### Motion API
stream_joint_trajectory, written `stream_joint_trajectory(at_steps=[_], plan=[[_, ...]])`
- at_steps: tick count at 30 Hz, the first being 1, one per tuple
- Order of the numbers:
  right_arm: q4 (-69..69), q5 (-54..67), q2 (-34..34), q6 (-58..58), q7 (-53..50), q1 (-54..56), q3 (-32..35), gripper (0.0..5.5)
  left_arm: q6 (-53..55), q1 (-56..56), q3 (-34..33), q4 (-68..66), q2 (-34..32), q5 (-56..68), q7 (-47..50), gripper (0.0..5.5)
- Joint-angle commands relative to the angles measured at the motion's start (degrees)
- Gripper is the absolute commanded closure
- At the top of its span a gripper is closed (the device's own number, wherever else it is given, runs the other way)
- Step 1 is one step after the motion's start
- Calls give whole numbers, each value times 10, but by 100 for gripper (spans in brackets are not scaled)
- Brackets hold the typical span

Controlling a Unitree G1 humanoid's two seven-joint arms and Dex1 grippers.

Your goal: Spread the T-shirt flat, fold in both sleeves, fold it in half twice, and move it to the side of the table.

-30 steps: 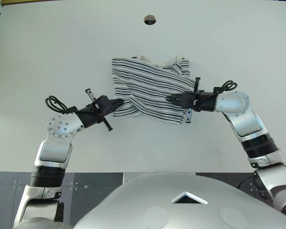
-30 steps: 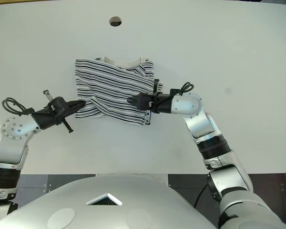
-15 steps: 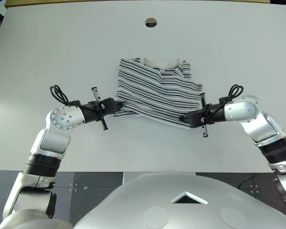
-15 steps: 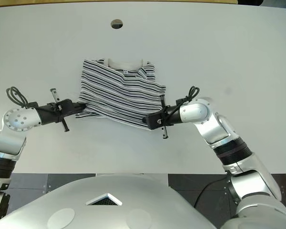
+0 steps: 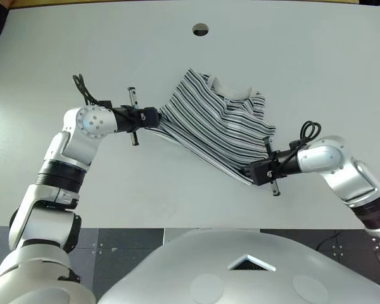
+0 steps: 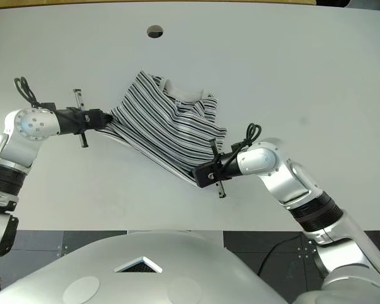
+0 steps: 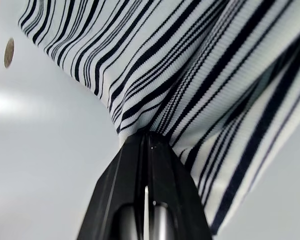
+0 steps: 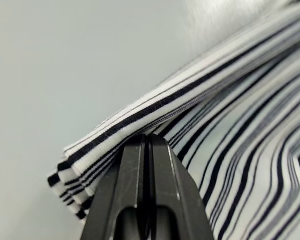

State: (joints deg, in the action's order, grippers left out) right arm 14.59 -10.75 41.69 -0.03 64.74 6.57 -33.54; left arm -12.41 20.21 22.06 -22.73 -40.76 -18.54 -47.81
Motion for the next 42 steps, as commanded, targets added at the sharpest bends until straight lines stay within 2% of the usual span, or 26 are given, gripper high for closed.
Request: stream_joint_trajectory(at_steps=[1, 5, 10, 13, 17, 20, 25, 30, 36, 42], plan=[[20, -8, -62, 86, -22, -21, -37, 540, -16, 43, 32, -61, 35, -40, 13, 538], [98, 17, -104, 171, -45, -29, -32, 540, -47, 93, 55, -132, 73, -68, 35, 538], [126, 119, -177, 258, -96, 48, 90, 540, -98, 148, 86, -224, 127, -103, 83, 538], [117, 137, -178, 258, -116, 79, 127, 540, -119, 183, 100, -279, 168, -120, 118, 538], [74, 106, -152, 201, -133, 95, 127, 540, -138, 214, 104, -327, 206, -129, 162, 538], [1, 58, -116, 133, -151, 96, 123, 540, -162, 216, 76, -306, 188, -106, 179, 538], [-119, -34, -48, 17, -176, 81, 104, 540, -206, 181, 5, -174, 131, -58, 215, 538], [-176, -95, 2, -66, -198, 68, 102, 540, -145, 46, -52, 25, 93, 46, 159, 538], [-162, -92, 52, -90, -162, 28, 111, 540, -67, -127, -85, 149, 29, 104, 95, 538], [-68, -52, 94, -63, -80, -39, 107, 540, -34, -209, -115, 180, -9, 128, 66, 538]])
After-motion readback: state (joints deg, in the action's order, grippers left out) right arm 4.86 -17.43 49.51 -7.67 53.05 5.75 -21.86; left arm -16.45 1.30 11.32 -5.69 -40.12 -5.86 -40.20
